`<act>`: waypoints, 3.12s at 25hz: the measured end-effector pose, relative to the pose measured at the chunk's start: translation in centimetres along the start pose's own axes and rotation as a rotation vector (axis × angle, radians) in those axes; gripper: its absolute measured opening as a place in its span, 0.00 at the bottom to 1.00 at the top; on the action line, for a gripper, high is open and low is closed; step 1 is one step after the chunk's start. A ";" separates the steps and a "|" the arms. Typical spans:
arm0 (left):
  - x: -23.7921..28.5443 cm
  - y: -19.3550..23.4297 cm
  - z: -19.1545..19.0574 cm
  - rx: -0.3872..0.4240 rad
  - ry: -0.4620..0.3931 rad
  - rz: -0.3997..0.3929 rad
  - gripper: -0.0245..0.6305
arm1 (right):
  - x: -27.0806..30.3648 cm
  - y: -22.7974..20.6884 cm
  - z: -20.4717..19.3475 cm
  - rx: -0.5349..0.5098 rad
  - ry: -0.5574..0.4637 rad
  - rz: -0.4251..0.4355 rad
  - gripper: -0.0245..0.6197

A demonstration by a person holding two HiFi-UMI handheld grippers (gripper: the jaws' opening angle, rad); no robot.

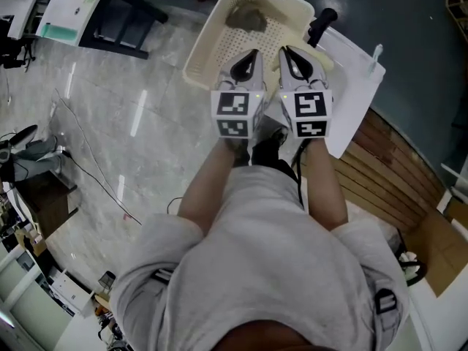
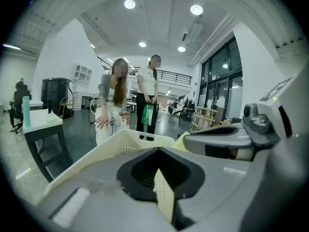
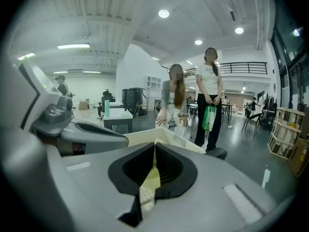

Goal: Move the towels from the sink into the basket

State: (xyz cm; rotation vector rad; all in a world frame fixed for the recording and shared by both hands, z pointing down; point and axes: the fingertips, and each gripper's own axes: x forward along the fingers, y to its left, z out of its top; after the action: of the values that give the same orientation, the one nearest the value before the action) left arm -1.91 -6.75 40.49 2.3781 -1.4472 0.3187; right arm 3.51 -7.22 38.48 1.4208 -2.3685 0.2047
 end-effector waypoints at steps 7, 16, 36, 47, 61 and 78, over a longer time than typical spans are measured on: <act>-1.7 4.9 0.5 -0.029 -0.021 0.081 0.06 | 3.2 4.1 1.8 -0.034 -0.011 0.083 0.05; -2.8 9.3 0.8 -0.070 -0.029 0.142 0.06 | 6.5 7.6 2.3 -0.059 0.012 0.153 0.05; 0.8 13.2 -0.9 -0.129 0.032 0.154 0.06 | 13.1 7.6 -2.3 -0.027 0.171 0.191 0.05; 2.1 14.5 -0.7 -0.138 0.041 0.169 0.06 | 16.5 8.3 -5.2 -0.008 0.269 0.232 0.05; 2.7 15.4 -0.9 -0.132 0.061 0.162 0.06 | 17.5 7.8 -5.4 0.034 0.288 0.201 0.11; 0.5 11.2 -0.2 -0.117 0.016 0.140 0.06 | 11.2 5.6 -2.4 0.021 0.164 0.139 0.21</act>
State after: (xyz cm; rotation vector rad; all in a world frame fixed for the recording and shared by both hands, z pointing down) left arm -11.63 -11.84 42.70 2.1836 -1.5835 0.2791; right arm -5.54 -13.00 45.30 1.1998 -2.3356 0.3690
